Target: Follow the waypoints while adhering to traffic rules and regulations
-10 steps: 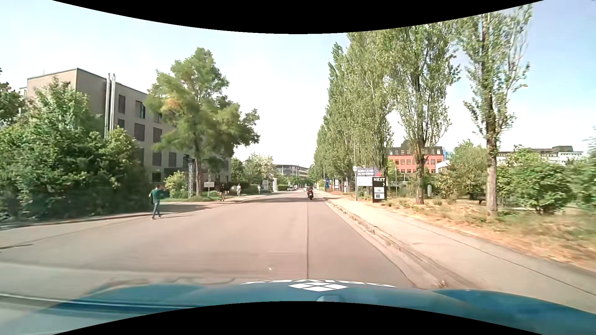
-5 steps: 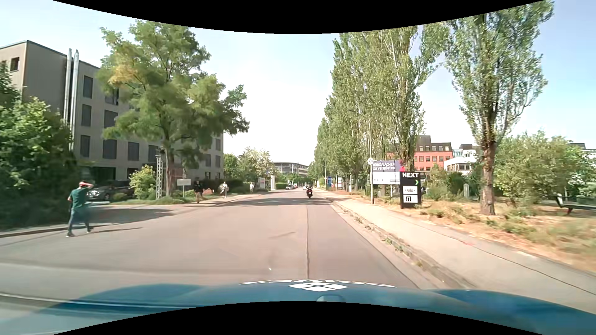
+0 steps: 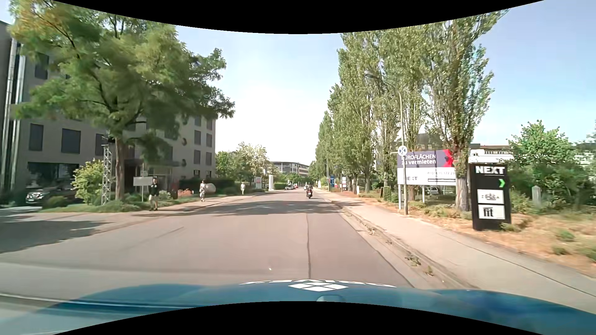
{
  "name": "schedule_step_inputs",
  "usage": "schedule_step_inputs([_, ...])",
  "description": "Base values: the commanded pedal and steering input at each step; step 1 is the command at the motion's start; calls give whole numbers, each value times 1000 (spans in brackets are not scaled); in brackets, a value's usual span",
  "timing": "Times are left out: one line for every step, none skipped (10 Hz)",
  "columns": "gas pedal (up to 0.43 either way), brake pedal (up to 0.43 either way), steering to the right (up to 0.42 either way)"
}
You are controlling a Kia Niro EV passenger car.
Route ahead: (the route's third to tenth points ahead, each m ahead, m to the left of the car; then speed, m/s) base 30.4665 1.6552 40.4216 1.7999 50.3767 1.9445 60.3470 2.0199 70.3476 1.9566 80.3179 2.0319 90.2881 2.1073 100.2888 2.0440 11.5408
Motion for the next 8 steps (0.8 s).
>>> schedule_step_inputs([0,0,-3])
schedule_step_inputs([0,0,-4])
schedule_step_inputs([0,0,-3])
schedule_step_inputs([0,0,-4])
schedule_step_inputs([0,0,-4])
schedule_step_inputs([0,0,-4])
schedule_step_inputs([0,0,-3])
schedule_step_inputs([0,0,-3])
